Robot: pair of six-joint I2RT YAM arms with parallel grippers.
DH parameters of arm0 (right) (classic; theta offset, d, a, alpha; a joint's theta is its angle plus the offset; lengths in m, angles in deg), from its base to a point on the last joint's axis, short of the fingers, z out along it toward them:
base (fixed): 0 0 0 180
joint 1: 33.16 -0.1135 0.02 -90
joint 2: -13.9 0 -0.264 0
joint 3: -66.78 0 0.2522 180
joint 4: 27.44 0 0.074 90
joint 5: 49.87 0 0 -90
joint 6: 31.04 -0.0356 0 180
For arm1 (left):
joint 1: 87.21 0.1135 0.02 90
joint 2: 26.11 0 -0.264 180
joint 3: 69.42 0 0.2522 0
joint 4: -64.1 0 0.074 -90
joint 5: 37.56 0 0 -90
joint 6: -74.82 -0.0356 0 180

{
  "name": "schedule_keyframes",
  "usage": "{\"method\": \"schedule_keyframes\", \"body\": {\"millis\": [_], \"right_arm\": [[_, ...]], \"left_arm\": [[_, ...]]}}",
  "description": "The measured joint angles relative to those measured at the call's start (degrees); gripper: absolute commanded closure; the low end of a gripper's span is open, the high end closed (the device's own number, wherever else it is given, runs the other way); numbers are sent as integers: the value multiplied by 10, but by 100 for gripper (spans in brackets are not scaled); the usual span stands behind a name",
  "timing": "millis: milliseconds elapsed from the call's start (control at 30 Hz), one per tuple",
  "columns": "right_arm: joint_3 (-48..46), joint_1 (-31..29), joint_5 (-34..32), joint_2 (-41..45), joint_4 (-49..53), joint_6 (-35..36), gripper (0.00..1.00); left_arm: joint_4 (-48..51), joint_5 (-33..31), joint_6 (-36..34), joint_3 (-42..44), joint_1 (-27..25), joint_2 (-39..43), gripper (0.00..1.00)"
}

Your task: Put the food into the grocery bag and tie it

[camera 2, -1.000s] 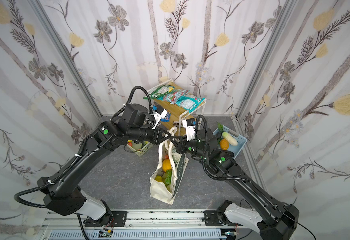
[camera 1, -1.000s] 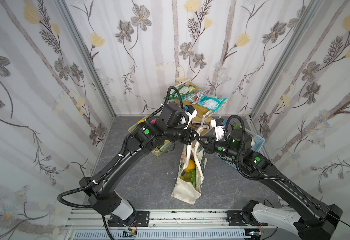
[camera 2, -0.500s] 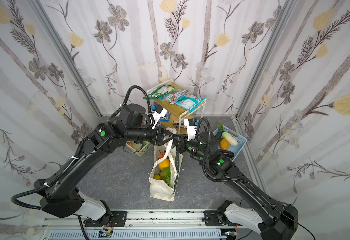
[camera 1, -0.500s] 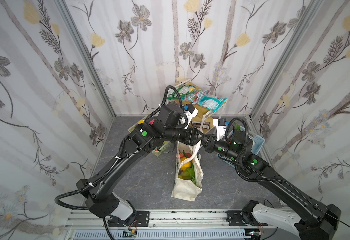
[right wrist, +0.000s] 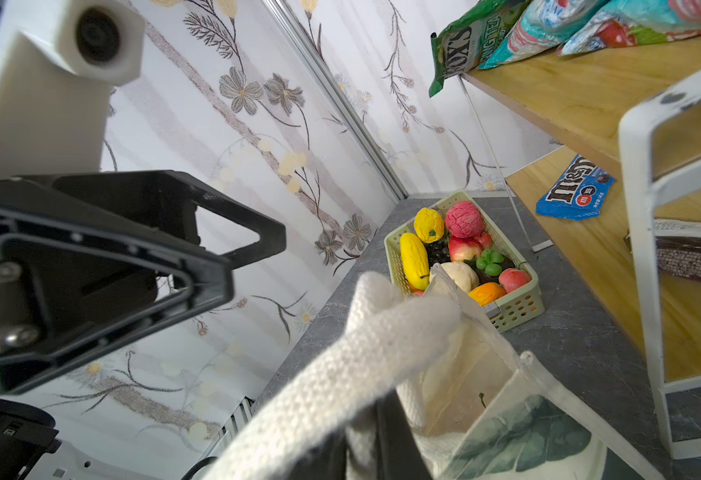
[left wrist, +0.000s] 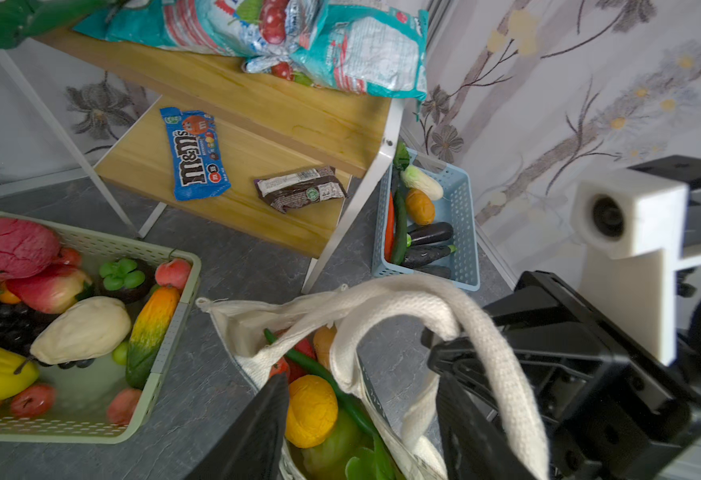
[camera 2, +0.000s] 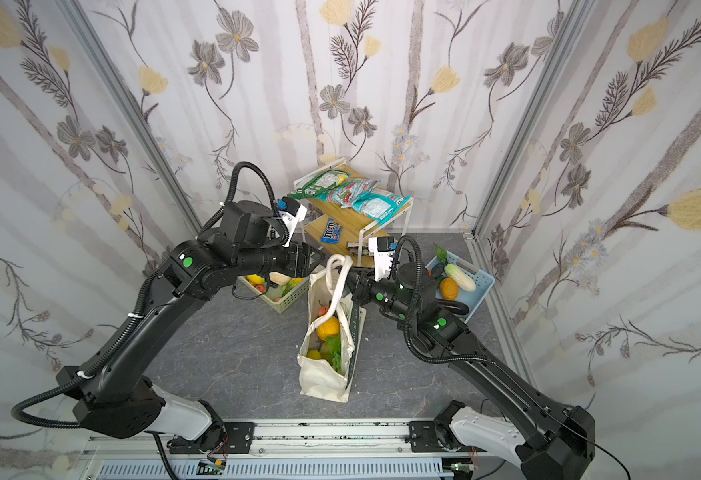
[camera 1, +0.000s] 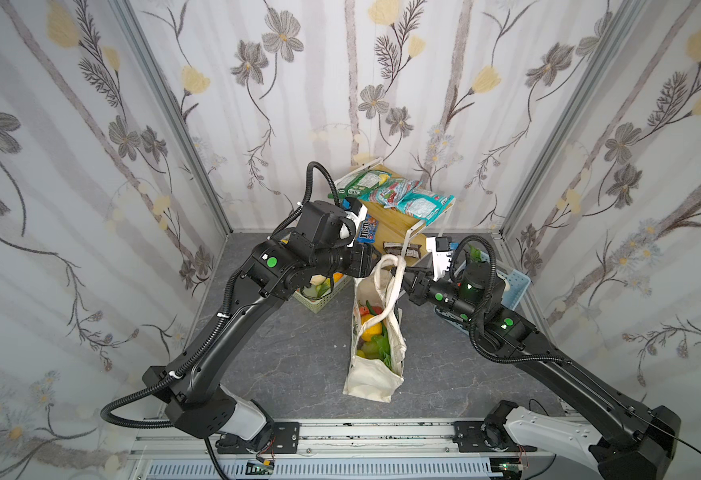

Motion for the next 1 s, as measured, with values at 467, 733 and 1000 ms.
{"method": "schedule_keyframes", "body": {"millis": [467, 733, 1000], "right_arm": [[13, -1, 6, -7, 8, 0, 87], [28, -4, 10, -15, 21, 0, 86], [43, -5, 14, -12, 43, 0, 77]], "left_arm": [[-7, 22, -44, 26, 3, -47, 46], [-19, 28, -56, 1, 0, -78, 54], [-21, 34, -61, -13, -3, -96, 90]]}}
